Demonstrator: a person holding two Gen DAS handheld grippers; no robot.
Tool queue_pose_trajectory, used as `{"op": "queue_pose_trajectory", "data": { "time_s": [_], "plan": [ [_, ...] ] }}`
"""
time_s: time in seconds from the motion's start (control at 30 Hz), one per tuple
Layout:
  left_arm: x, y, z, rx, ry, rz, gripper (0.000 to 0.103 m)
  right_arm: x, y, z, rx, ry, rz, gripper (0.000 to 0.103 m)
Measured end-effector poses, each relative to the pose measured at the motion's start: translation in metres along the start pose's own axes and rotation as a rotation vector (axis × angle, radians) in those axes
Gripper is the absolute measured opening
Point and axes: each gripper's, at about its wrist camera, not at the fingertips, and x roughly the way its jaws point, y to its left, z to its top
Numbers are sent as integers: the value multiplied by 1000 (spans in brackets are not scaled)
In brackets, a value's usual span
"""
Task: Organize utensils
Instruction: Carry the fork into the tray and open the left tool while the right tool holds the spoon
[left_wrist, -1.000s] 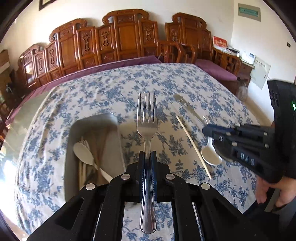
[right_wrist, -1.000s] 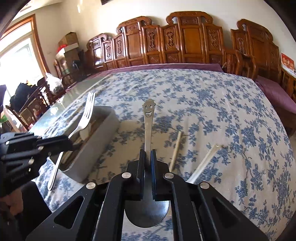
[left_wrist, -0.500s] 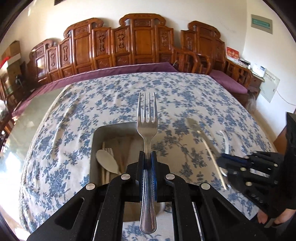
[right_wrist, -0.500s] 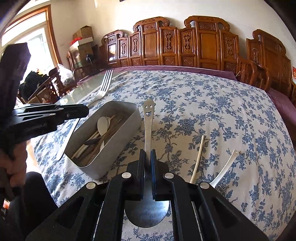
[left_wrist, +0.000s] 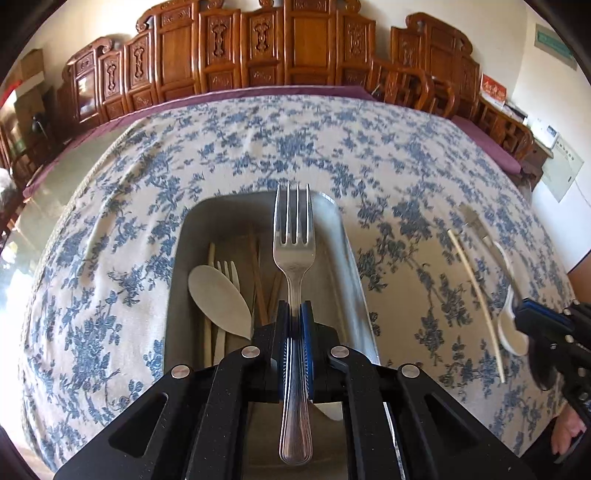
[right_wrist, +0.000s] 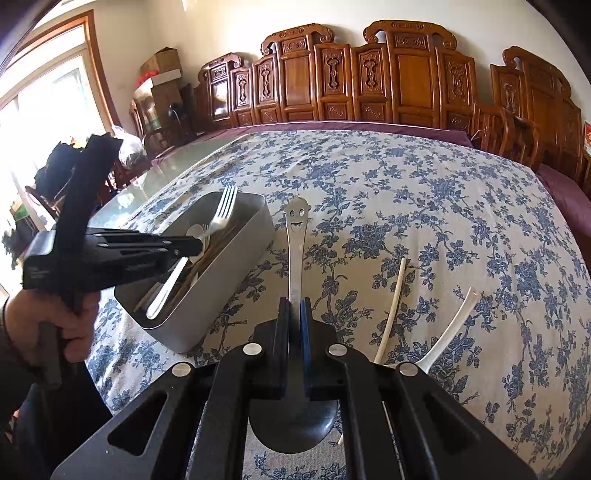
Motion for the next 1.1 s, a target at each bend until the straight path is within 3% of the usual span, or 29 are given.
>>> {"op": "queue_pose_trajectory", "data": {
  "time_s": [0.67,1.1],
  "plan": [
    [24,-14,-2,36,72,31,6,3,-5,0,12,5,8,7],
    [-25,-6,-7,53,-38,1,6,7,6,-4,-4,23,12,7]
  ]
}}
